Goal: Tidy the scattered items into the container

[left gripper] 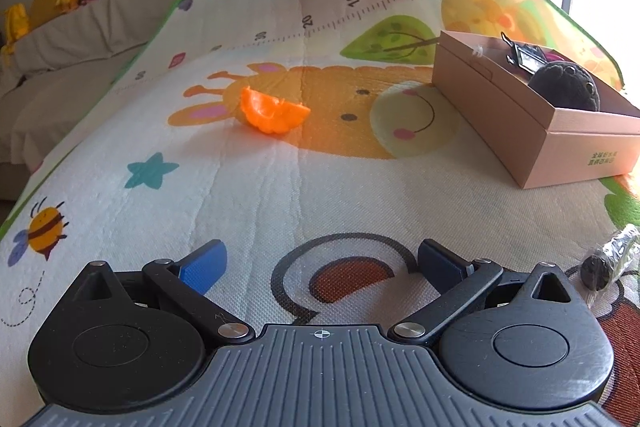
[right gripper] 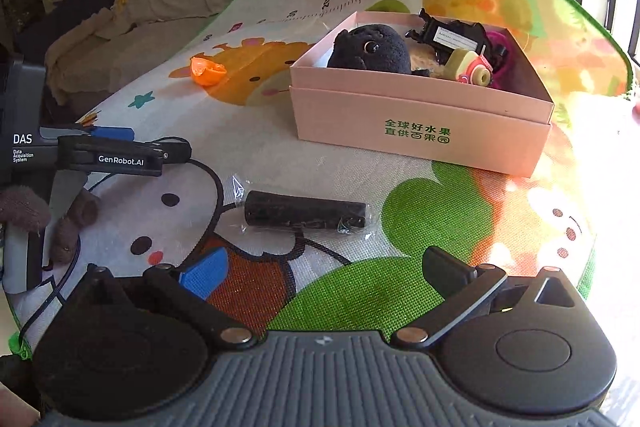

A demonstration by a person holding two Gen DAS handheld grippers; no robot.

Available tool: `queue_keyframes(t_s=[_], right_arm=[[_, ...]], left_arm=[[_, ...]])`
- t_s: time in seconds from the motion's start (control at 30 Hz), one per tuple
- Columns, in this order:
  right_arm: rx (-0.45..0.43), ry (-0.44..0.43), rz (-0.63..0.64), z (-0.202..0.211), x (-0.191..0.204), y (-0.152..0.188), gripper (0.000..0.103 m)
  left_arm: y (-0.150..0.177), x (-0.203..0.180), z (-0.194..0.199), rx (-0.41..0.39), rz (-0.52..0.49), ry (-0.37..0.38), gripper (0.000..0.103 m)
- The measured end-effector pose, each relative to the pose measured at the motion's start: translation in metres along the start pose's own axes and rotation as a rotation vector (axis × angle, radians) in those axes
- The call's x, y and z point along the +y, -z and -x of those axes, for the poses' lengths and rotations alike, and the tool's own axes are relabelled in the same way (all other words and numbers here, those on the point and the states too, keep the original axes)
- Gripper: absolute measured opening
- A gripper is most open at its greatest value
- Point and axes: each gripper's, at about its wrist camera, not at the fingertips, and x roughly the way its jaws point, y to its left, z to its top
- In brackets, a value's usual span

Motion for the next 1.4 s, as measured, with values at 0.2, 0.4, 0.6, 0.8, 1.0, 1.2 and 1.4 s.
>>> queue_keyframes(t_s=[0.2, 0.4, 0.6, 0.8, 1.0, 1.2, 1.4], right_arm=[[-0.006, 0.041, -0.009, -0.002, 0.007, 0.002, 0.103], [-0.025, 0.046, -0.004, -0.002, 0.021, 0.006, 0.103], [-0.077, 0.110, -0.001, -0.016, 0.028, -0.007, 0.103], [-0.053, 0.094, -0.048, -0.036, 0.024, -0.015, 0.103], [-0.094, 0.120, 0.058, -0.030, 0.037, -0.009, 0.086], [-0.091, 0.119, -0.028, -0.031, 0.026, -0.010, 0.087], [-0.084, 0.110, -0.058, -0.033, 0.021, -0.009, 0.088]], left_arm=[[0.001, 0.002, 0.001, -0.004, 0.010, 0.007, 0.103], [0.001, 0.003, 0.001, -0.004, 0.011, 0.008, 0.103], [0.001, 0.003, 0.001, -0.004, 0.012, 0.009, 0.103], [0.000, 0.006, 0.003, -0.009, 0.024, 0.030, 0.103], [-0.029, 0.006, 0.003, -0.137, -0.122, 0.090, 0.103], [-0.070, 0.020, -0.050, -0.132, -0.152, 0.029, 0.103], [-0.084, 0.036, -0.082, -0.130, -0.092, 0.061, 0.103]])
